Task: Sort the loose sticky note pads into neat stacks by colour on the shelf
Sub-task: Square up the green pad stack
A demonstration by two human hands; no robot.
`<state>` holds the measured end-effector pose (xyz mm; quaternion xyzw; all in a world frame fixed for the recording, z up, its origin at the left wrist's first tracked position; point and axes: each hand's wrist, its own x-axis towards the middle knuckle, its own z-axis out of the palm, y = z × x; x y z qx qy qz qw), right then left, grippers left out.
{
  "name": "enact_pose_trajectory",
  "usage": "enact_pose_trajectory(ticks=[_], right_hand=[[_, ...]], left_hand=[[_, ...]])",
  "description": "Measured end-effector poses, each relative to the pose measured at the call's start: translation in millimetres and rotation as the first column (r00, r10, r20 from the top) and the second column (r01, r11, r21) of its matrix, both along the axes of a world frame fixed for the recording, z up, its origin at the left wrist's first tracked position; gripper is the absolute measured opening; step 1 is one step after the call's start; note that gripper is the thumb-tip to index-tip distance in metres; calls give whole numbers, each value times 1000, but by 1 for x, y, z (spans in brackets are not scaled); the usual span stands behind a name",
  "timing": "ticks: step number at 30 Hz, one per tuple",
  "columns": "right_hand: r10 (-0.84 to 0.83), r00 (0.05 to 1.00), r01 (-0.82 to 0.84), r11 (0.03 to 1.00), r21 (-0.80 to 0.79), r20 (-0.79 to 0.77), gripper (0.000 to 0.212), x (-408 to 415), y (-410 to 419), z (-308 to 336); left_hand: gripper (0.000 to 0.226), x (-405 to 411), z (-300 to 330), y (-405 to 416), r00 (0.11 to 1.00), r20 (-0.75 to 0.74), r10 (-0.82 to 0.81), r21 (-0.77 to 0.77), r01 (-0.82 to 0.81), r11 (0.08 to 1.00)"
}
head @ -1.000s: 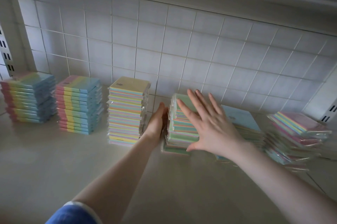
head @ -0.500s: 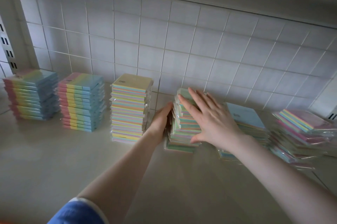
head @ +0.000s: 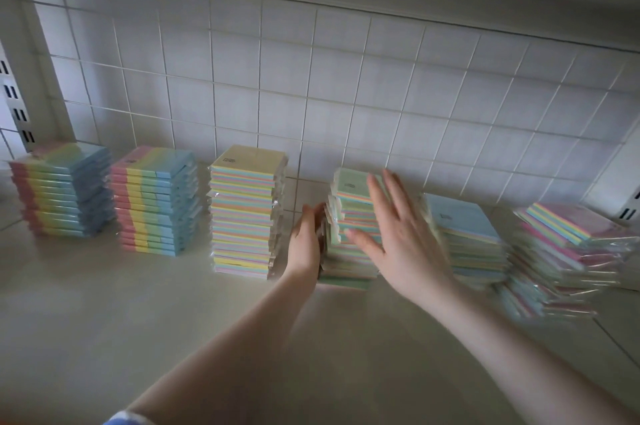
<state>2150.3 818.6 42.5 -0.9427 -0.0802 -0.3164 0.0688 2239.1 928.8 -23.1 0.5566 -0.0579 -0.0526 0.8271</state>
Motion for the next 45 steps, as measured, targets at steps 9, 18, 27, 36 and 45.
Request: enact_pose_trajectory(ticks=[9,18,27,36,45], right_hand=[[63,991,72,511,857,-120,70,-32,11,-66],[120,925,133,787,602,-361,47,-5,-14,-67],[115,972,47,755,654,-203,28,4,-12,-75],[201,960,35,609,792,-197,32,6,-8,-74],[438,899,-113,200,973,15,62,13,-9,-74]], left_hand=[[60,-20,-6,12,997,-75,-14,135,24,991],[63,-27,-13,33,886,307,-346,457,182,871],[67,-19,-18,35,878,360,-316,565,64,822],[63,-17,-22,33,882,367,-297,614,9,789],[98,-20,-22,29,887,343,-310,659,8,752]])
